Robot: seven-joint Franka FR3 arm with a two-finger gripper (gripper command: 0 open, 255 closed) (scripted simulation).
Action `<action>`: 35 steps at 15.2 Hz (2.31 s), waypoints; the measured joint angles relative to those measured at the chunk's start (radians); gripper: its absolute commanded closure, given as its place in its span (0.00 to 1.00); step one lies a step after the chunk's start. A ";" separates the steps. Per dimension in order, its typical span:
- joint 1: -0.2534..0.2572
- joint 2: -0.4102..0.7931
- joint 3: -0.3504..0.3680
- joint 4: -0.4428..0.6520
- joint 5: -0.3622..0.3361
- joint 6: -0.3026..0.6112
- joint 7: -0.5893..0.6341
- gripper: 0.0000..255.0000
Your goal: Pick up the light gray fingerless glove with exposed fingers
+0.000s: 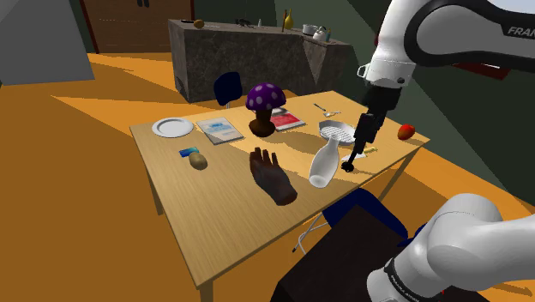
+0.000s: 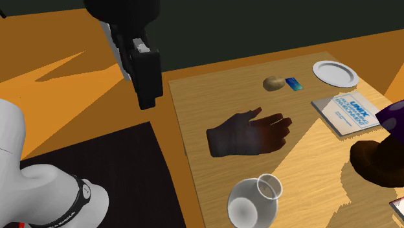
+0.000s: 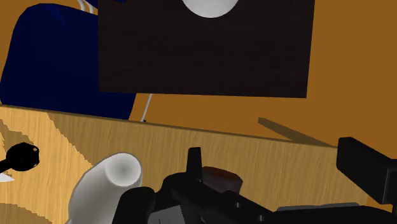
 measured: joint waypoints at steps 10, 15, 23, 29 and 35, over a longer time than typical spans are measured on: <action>0.010 0.194 0.045 -0.065 0.016 0.322 0.049 0.00; 0.014 0.349 0.073 -0.059 0.016 0.513 0.084 0.00; 0.008 0.636 0.101 0.021 -0.019 0.785 0.144 0.00; 0.009 0.861 0.109 0.136 -0.074 0.940 0.207 0.00; 0.017 1.007 0.102 0.230 -0.114 1.016 0.248 0.00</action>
